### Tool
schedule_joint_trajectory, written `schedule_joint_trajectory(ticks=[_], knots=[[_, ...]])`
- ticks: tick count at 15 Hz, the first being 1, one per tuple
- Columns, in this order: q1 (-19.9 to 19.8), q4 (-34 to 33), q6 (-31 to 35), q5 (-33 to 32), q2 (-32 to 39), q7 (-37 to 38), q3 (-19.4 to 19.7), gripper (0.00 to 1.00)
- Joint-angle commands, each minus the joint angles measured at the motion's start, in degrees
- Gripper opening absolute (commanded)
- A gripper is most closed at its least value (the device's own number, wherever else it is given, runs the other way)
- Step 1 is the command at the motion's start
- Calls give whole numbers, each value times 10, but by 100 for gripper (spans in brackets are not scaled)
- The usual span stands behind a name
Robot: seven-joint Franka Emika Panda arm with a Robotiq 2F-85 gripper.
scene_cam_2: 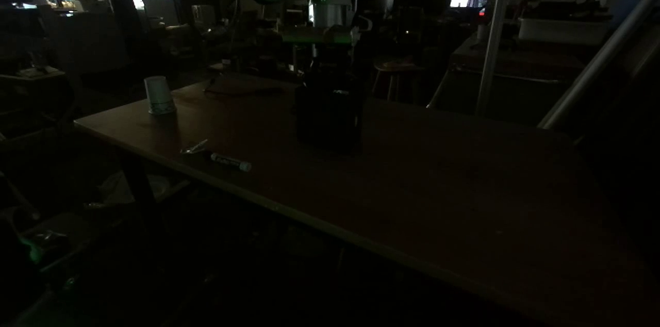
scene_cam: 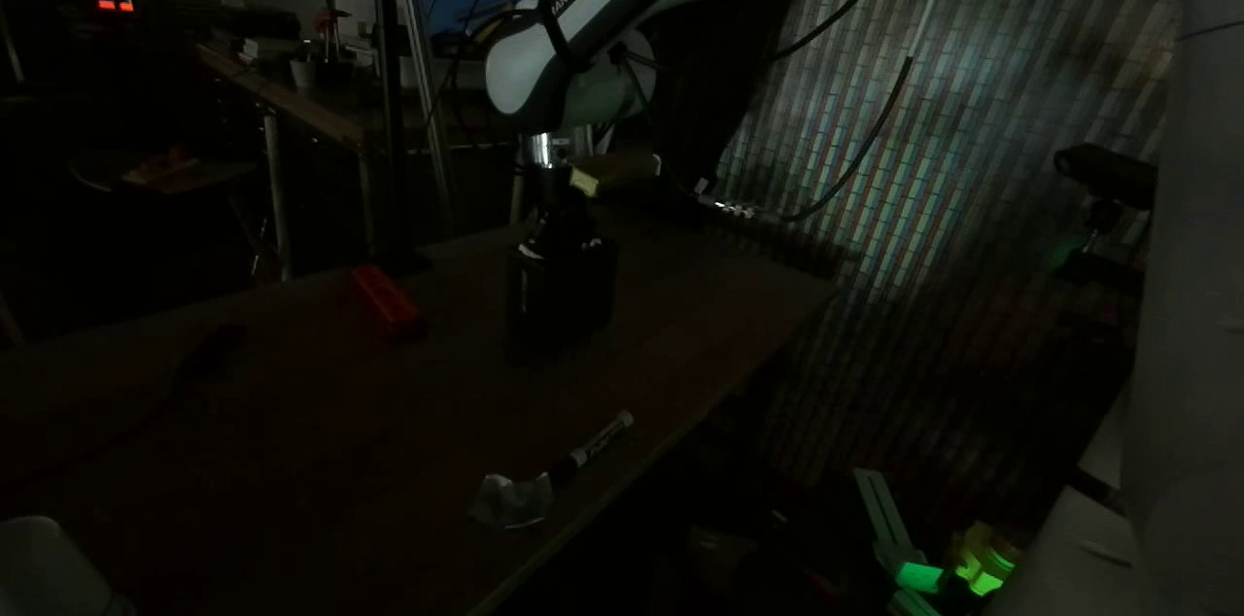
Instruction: Put the white cloth inside the black object
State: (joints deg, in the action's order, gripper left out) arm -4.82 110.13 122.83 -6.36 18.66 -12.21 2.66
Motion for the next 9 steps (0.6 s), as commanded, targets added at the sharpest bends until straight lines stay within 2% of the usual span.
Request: schedule_joint_trajectory(ticks=[1, 5, 9], knots=[[-13, -20, -2, 44, 37, -45, -14, 0], [-21, -32, -18, 71, 63, -86, -19, 0], [-24, -29, -32, 64, 43, -90, -13, 0]])
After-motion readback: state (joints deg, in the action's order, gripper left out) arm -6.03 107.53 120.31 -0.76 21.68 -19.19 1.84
